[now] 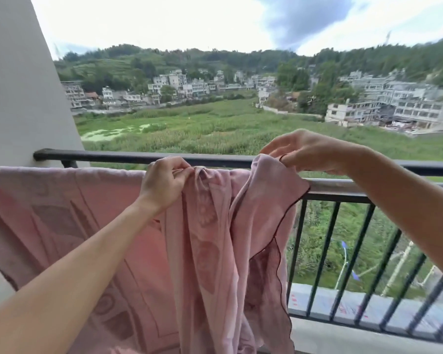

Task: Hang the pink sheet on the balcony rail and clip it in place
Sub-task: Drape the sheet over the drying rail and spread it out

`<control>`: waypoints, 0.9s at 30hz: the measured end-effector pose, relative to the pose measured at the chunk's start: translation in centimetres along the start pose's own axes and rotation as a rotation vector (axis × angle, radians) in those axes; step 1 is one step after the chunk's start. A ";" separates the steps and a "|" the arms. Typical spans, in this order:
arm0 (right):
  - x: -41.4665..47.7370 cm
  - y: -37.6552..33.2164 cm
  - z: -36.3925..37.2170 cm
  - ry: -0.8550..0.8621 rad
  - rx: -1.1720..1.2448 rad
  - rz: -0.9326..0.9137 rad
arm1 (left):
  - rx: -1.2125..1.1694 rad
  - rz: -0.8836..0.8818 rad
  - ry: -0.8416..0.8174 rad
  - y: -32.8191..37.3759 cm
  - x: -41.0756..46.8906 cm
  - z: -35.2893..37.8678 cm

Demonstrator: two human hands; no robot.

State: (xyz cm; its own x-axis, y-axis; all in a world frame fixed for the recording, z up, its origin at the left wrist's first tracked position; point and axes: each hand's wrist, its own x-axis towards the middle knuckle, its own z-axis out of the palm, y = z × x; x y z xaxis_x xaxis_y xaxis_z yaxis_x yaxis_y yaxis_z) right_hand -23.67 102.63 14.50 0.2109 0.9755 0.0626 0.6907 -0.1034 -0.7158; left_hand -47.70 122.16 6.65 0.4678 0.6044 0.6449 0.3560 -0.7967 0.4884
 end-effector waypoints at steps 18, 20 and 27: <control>-4.2 10.1 -9.4 0.878 -0.379 0.188 | 0.457 -0.148 -0.063 -1.8 -1.1 -0.4; -4.6 10.7 -8.1 0.624 -0.462 0.336 | 0.475 -0.135 -0.035 -0.2 -1.5 0.4; -4.8 8.4 0.6 0.360 -0.315 0.087 | 0.387 0.093 -0.203 6.2 -3.5 5.1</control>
State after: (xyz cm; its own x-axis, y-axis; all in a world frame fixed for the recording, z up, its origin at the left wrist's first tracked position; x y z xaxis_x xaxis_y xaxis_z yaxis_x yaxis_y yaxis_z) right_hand -19.28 97.21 7.78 0.4644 0.8374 0.2881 0.8240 -0.2894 -0.4871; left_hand -43.02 115.13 4.40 0.6480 0.5486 0.5283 0.5630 -0.8122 0.1529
